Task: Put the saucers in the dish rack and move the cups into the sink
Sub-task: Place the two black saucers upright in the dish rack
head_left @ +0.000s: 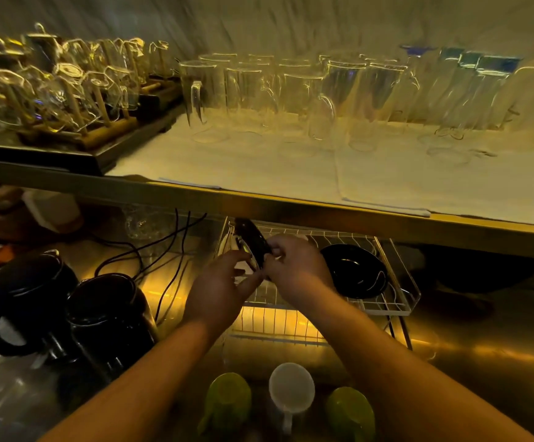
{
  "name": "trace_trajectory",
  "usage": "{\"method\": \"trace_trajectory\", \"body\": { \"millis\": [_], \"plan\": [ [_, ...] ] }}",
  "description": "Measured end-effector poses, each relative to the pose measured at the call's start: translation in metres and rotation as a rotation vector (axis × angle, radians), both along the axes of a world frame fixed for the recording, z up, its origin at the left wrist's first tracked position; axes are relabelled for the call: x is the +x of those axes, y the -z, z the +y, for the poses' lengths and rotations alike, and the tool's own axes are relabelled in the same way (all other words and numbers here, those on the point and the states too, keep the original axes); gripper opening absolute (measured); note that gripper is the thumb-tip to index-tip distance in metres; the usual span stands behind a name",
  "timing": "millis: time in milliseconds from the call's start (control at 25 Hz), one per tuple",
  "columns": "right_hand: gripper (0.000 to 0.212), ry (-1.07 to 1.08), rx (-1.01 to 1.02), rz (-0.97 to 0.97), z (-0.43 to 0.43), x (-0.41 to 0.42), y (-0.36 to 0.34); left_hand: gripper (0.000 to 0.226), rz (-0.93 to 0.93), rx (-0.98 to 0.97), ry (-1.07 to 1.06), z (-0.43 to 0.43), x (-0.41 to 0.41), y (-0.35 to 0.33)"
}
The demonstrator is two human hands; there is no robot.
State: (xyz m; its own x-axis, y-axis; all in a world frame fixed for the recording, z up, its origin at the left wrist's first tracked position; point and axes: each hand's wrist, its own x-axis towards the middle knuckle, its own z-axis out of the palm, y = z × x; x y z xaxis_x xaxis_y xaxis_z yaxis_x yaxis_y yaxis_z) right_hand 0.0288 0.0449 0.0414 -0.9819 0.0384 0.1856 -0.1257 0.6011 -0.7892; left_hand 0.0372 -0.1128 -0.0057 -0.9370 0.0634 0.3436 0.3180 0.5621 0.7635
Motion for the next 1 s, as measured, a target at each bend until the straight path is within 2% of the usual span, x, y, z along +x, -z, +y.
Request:
{"method": "trace_trajectory", "body": {
  "millis": [120,240,320,440,680,880,1000],
  "plan": [
    [0.019,-0.083,0.285,0.205,0.003,0.007,0.005,0.019,0.161,-0.178,-0.16,-0.011,-0.005,0.003],
    [0.025,-0.13,0.554,0.42,0.014,0.011,0.019,0.036,0.269,-0.245,-0.255,-0.017,-0.009,0.007],
    [0.029,-0.137,0.714,0.457,0.022,0.012,0.028,0.043,0.344,-0.327,-0.158,-0.016,-0.011,0.006],
    [0.039,-0.173,0.871,0.473,0.033,0.013,0.04,0.041,0.43,-0.584,0.076,-0.01,-0.014,0.003],
    [0.041,-0.242,0.909,0.344,0.037,0.007,0.058,0.036,0.286,-0.802,0.19,0.002,-0.01,0.011],
    [0.034,-0.277,0.821,0.261,0.043,0.013,0.067,0.031,0.157,-0.688,0.23,0.001,-0.01,0.014],
    [0.039,-0.108,0.688,0.286,0.072,0.021,0.065,0.045,0.089,-0.721,0.213,0.003,-0.012,0.018]
  ]
}}
